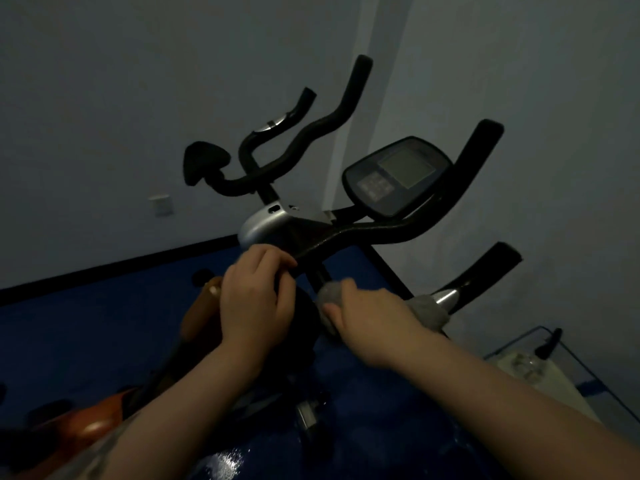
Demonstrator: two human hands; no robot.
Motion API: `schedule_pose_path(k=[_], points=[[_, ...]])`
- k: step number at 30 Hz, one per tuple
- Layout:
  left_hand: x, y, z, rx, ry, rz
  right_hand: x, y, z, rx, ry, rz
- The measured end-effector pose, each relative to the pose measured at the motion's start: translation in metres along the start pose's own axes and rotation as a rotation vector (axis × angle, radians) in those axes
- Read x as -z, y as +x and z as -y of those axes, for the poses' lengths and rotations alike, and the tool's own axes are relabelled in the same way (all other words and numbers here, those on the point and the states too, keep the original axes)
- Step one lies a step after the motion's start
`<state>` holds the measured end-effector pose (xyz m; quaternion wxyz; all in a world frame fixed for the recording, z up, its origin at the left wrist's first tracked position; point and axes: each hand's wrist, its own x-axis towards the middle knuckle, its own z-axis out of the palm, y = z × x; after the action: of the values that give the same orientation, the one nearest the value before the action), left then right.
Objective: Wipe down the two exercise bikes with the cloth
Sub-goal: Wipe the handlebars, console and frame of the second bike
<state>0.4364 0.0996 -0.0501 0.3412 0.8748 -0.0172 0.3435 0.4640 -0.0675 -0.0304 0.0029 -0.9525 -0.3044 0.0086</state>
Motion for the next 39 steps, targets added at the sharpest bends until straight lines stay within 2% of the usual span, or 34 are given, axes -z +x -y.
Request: schedule_pose_path(k=[4, 7, 10, 12, 14, 17, 19, 22, 23, 25, 29, 31, 34, 35, 37, 39], points=[[-0.001, 0.001, 0.000, 0.012, 0.012, -0.013, 0.009, 0.019, -0.003, 0.087, -0.031, 0.095], [0.000, 0.002, -0.002, 0.024, 0.028, -0.008, 0.013, 0.045, 0.005, -0.025, 0.086, 0.075], [-0.001, 0.001, -0.002, 0.026, 0.054, -0.015, 0.004, 0.026, 0.010, -0.072, -0.026, 0.011], [-0.002, 0.001, 0.000, 0.030, 0.051, -0.018, 0.001, -0.008, 0.006, 0.001, -0.136, -0.072], [-0.002, 0.001, 0.002, 0.026, 0.052, -0.030, 0.014, -0.041, -0.017, 0.175, -0.121, -0.180], [-0.004, 0.001, 0.002, 0.014, 0.053, -0.041, 0.039, -0.062, -0.087, 0.397, -0.202, -0.458], [-0.003, 0.001, 0.003, 0.019, 0.050, -0.056, 0.046, -0.065, -0.106, 0.284, -0.223, -0.563], [-0.004, 0.002, 0.002, -0.006, 0.052, -0.043, 0.014, -0.051, -0.052, -0.065, -0.009, -0.721], [-0.003, 0.001, 0.001, -0.019, 0.061, -0.037, -0.003, -0.046, -0.027, -0.086, -0.015, -0.732], [-0.001, 0.001, -0.002, -0.056, 0.086, -0.008, -0.020, -0.043, -0.004, 0.012, -0.116, -0.704], [0.004, 0.001, -0.007, -0.173, 0.112, 0.075, 0.003, -0.055, -0.062, 0.320, -0.189, -0.634], [0.006, 0.000, -0.009, -0.208, 0.127, 0.085, 0.005, -0.057, -0.070, 0.236, -0.103, -0.746], [0.005, 0.002, -0.014, -0.279, 0.163, 0.117, -0.021, -0.041, -0.017, -0.092, -0.027, -0.870], [0.004, 0.004, -0.016, -0.327, 0.178, 0.151, -0.030, -0.038, -0.001, -0.121, -0.046, -0.865], [0.002, 0.008, -0.020, -0.430, 0.197, 0.235, -0.035, -0.039, -0.004, -0.010, -0.128, -0.814], [0.003, 0.012, -0.021, -0.452, 0.191, 0.325, -0.021, -0.049, -0.035, 0.229, -0.198, -0.753]])
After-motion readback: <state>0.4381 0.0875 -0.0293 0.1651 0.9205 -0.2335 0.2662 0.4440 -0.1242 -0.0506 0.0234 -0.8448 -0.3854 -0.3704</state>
